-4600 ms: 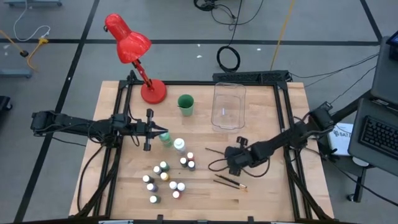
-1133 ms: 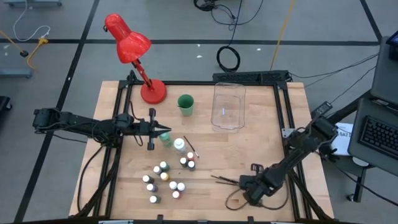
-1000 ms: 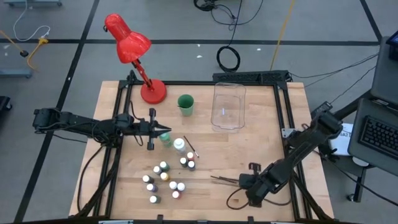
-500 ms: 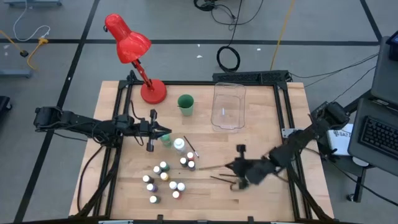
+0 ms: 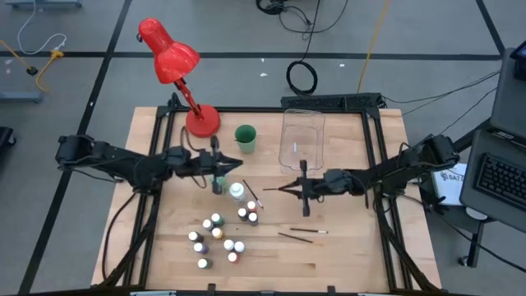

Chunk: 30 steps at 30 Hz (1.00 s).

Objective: Pick & Place Paint Supplies
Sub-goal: Put the gold paintbrush into the green cup

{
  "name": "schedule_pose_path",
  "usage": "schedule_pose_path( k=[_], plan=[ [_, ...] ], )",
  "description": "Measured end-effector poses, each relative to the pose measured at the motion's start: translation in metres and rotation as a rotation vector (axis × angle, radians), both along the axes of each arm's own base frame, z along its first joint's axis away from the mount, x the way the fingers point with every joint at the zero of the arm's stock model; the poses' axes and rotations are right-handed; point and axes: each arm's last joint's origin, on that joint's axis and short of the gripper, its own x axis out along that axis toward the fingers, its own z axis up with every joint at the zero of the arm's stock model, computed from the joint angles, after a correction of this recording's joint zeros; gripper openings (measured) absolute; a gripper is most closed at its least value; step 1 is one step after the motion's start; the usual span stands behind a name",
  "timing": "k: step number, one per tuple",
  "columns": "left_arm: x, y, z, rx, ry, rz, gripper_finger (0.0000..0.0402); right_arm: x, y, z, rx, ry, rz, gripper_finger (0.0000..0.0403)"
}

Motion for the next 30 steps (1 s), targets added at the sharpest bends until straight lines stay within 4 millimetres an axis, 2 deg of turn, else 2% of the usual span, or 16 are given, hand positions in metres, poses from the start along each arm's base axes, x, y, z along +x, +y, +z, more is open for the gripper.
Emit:
schedule_pose_path(
  k=[5,9,13,17,21,26,30],
  plan=[
    [0.04,-0.004,0.01,0.073,0.06,-0.055,0.0026,-0.001,0.004,0.001,-0.055,-0.008,0.022,0.0],
    [0.064,-0.008,0.019,0.109,0.049,-0.118,0.0027,-0.001,0.006,0.002,-0.073,-0.017,0.031,0.0],
    [0.077,-0.011,0.031,0.131,0.01,-0.215,0.0027,-0.001,0.006,0.003,-0.078,-0.031,0.024,0.0],
    [0.078,-0.014,0.035,0.149,-0.008,-0.297,0.0039,0.0,0.006,0.005,-0.097,-0.053,0.004,0.0],
    [0.078,-0.014,0.034,0.148,0.007,-0.317,0.0091,-0.001,0.009,0.01,-0.103,-0.102,0.019,0.0],
    [0.077,-0.016,0.034,0.169,-0.001,-0.398,0.0187,0.0,0.009,0.01,-0.108,-0.102,0.015,0.0],
    [0.075,-0.023,0.041,0.165,-0.085,-0.512,0.0248,0.0,0.008,0.01,-0.108,-0.102,0.012,0.0]
  ],
)
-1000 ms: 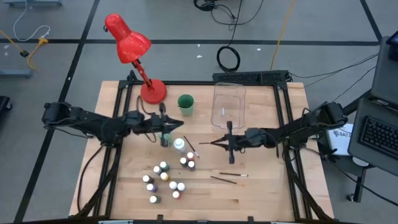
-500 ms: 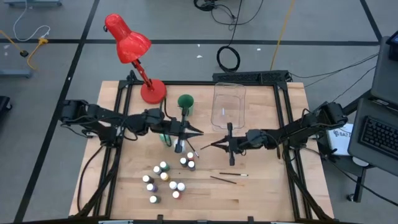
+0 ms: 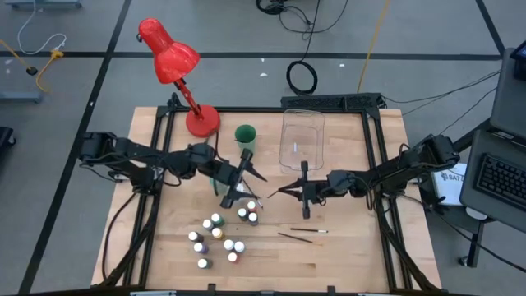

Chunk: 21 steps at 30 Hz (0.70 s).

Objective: Pick & Place Paint Supplies
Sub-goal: Put the gold paintbrush into the green cup

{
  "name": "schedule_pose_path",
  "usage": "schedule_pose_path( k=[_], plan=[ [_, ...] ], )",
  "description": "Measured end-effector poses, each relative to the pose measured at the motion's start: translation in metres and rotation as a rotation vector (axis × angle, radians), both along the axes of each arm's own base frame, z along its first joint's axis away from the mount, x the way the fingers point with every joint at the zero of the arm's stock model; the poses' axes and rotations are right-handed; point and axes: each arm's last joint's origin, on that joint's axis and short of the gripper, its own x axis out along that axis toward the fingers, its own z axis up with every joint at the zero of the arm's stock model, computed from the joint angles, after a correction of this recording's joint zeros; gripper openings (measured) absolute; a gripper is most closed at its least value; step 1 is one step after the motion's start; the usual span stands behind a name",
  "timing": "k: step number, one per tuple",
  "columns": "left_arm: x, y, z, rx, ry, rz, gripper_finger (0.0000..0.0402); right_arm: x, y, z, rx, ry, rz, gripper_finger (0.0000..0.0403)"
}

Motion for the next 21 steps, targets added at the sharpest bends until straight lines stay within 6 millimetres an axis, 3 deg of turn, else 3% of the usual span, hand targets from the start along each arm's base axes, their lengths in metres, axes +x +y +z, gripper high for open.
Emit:
schedule_pose_path(
  k=[6,21],
  plan=[
    [0.002,-0.012,0.011,-0.001,-0.04,-0.015,0.0276,0.0,-0.001,0.0,0.002,-0.003,-0.008,0.0],
    [0.024,-0.018,0.014,-0.005,-0.016,-0.03,0.0228,0.001,-0.008,-0.001,0.019,0.008,-0.034,0.0]
  ],
)
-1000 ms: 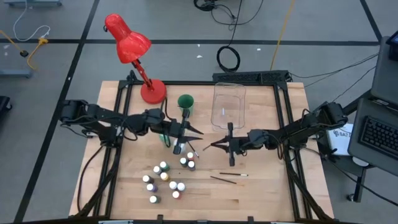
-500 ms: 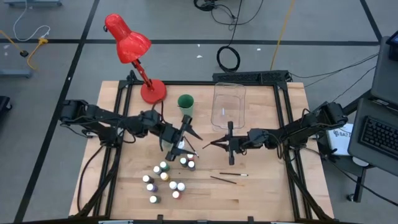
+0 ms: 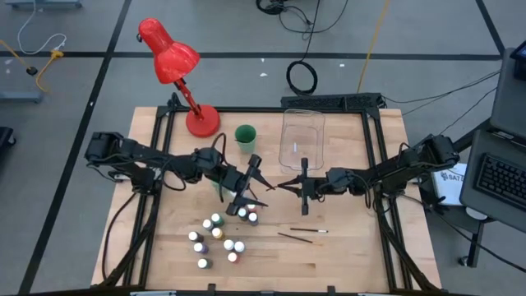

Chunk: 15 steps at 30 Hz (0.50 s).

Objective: Pick & Place Paint Supplies
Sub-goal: Put the gold paintbrush into the green cup

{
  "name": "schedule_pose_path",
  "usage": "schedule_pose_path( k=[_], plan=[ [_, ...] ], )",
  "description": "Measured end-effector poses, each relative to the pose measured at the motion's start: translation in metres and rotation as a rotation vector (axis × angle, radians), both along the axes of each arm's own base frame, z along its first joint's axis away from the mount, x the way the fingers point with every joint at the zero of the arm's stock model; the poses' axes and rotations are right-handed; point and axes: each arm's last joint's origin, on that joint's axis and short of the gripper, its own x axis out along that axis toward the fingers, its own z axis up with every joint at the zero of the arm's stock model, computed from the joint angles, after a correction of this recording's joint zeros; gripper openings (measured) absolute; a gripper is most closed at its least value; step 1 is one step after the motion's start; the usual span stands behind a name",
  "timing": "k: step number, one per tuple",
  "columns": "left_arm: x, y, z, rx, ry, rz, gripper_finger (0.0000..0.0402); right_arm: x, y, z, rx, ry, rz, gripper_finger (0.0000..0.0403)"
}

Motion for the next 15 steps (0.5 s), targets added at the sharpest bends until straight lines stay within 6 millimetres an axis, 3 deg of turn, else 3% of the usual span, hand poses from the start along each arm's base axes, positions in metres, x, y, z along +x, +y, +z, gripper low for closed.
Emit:
schedule_pose_path(
  k=[8,15],
  plan=[
    [0.0007,0.0023,0.0022,-0.022,-0.02,0.078,0.0162,0.0,-0.0004,-0.0004,-0.001,0.004,-0.002,0.0],
    [0.0015,0.0034,-0.0002,-0.031,0.009,0.105,0.0016,0.0,-0.0003,-0.0006,-0.002,0.006,0.002,0.0]
  ],
)
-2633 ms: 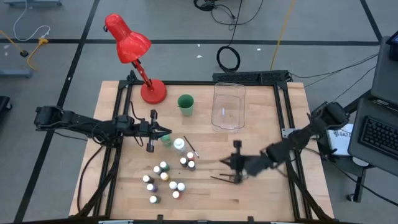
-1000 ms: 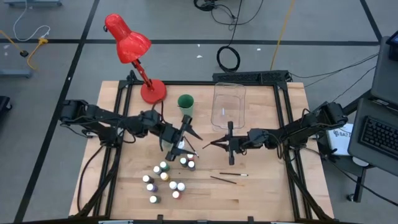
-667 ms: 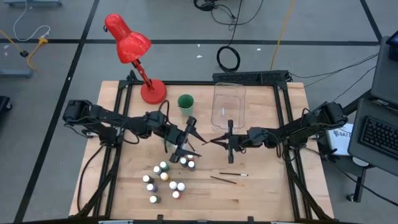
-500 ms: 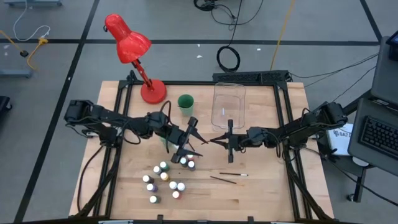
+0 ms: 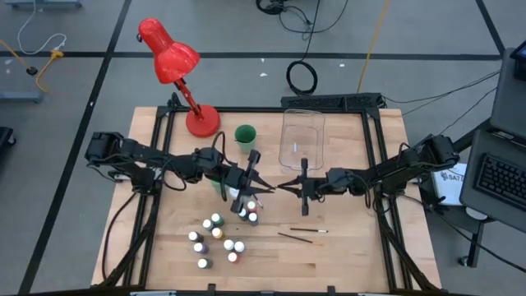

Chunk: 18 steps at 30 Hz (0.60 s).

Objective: Pick & Place Paint Supplies
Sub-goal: Put the gold paintbrush into the green cup

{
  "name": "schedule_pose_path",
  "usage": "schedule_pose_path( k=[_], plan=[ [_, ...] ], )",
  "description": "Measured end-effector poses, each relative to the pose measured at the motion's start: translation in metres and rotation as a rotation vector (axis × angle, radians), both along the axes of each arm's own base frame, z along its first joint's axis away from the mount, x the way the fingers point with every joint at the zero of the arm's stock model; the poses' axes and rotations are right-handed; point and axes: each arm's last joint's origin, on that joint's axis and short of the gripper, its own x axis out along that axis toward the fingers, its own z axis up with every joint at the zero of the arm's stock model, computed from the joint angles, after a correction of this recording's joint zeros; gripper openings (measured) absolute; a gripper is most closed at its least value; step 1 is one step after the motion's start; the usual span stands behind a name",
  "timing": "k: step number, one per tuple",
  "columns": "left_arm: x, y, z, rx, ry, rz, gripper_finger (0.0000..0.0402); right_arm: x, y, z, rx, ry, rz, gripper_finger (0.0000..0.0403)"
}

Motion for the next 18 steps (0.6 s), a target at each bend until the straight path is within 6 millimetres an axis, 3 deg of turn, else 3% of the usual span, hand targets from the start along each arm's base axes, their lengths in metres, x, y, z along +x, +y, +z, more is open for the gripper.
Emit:
schedule_pose_path(
  k=[7,12,18],
  plan=[
    [-0.006,0.006,0.004,0.042,0.043,0.09,0.0005,0.0,0.0,-0.007,0.016,0.076,-0.005,0.0001],
    [-0.032,0.012,0.031,0.114,0.04,0.221,0.0004,-0.004,0.002,-0.024,0.078,0.244,-0.011,0.0013],
    [-0.059,0.03,0.044,0.149,0.134,0.477,0.0003,-0.012,0.013,-0.034,0.099,0.314,0.024,0.0026]
  ],
)
